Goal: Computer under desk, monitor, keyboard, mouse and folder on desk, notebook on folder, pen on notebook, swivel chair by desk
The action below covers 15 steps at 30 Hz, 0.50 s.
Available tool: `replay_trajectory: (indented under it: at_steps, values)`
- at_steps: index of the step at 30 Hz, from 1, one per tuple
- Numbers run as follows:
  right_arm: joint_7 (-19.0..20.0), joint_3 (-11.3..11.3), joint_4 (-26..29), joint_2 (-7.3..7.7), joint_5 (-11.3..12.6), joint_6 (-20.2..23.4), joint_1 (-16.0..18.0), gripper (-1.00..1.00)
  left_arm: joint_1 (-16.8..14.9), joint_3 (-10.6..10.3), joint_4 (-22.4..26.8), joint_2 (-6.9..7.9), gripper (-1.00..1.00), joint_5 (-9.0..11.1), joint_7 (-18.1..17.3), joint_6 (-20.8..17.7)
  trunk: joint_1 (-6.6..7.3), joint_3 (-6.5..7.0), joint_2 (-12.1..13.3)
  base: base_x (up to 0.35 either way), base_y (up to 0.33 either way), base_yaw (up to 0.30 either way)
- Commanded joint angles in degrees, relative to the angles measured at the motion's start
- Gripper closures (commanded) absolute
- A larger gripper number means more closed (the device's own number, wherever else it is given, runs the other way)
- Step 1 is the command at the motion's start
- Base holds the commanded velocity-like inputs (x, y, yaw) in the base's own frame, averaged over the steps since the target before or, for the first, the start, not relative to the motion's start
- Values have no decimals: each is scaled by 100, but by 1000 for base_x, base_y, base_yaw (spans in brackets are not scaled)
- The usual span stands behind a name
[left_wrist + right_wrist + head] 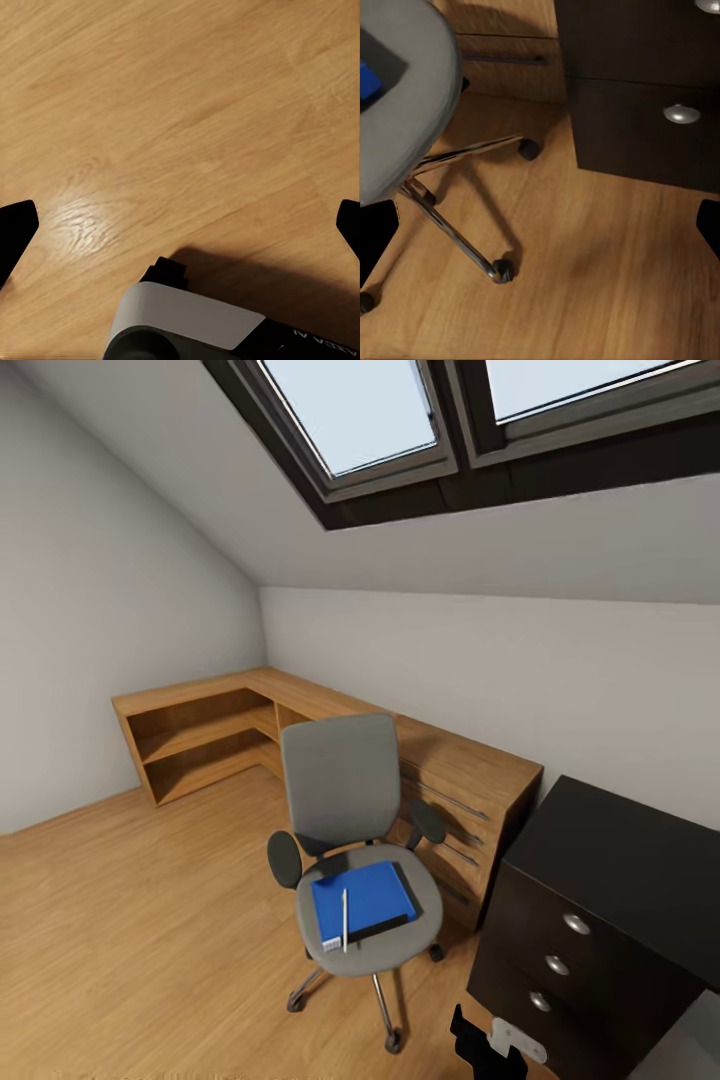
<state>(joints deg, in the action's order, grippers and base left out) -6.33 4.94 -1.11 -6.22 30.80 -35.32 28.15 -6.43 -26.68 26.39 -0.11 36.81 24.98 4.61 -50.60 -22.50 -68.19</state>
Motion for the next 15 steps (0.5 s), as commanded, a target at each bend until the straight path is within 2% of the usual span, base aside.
replay_trajectory:
  at_steps: [1, 15]
  values:
    - [-34, 50, -12, -2, 13, -18, 7, -100, -7, -48, -1, 3, -100, 62, 34, 35, 0, -13, -4, 0, 0, 209]
    - [-34, 50, -12, -2, 13, -19, 7, -100, -7, -48, -2, 8, -100, 59, 38, 40, 0, -104, -4, 0, 0, 203]
